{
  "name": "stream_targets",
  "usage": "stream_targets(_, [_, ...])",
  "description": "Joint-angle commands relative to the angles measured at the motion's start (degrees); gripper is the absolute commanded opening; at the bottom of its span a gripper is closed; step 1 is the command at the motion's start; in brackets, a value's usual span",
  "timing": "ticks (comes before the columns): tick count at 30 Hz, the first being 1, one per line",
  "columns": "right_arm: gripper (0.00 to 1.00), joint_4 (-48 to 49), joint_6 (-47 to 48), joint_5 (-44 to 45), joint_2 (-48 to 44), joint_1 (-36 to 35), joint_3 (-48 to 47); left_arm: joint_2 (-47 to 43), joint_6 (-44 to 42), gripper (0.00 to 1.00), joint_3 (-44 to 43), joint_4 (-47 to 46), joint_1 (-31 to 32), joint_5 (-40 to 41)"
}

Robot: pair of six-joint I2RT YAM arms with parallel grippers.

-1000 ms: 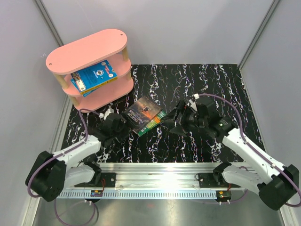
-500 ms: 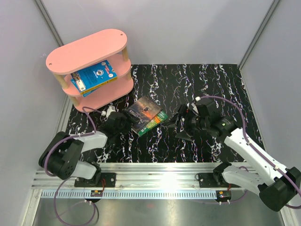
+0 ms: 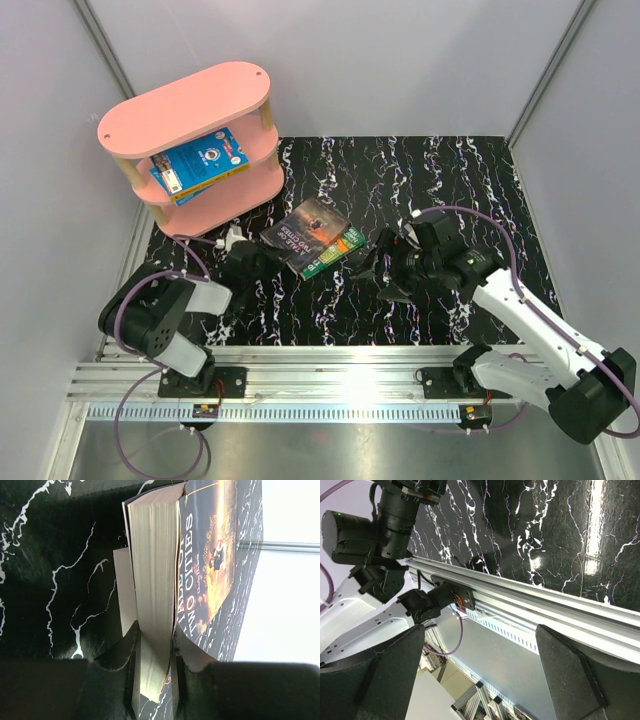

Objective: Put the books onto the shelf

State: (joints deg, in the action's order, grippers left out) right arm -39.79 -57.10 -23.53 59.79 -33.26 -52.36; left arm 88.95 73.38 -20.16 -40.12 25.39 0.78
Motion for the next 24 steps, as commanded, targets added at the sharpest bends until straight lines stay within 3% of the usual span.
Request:
stream_targets(1, [1.0, 2.0, 1.2, -1.1, 1.0, 0.2, -1.7, -3.6, -2.9, 0.0, 1.5, 10.3, -0.1, -0.5])
stream_targets(11, [1.0, 20.6, -6.2, -3.7, 11.0, 0.3, -0.7, -25.4, -5.4, 0.0, -8.7, 39.7, -0.1, -3.8])
stream_targets(24, [1.0, 45.8, -18.9, -4.5, 29.5, 0.4, -0.9, -26.2, -2.9, 0.0, -17.4, 47.8, -0.2, -9.2])
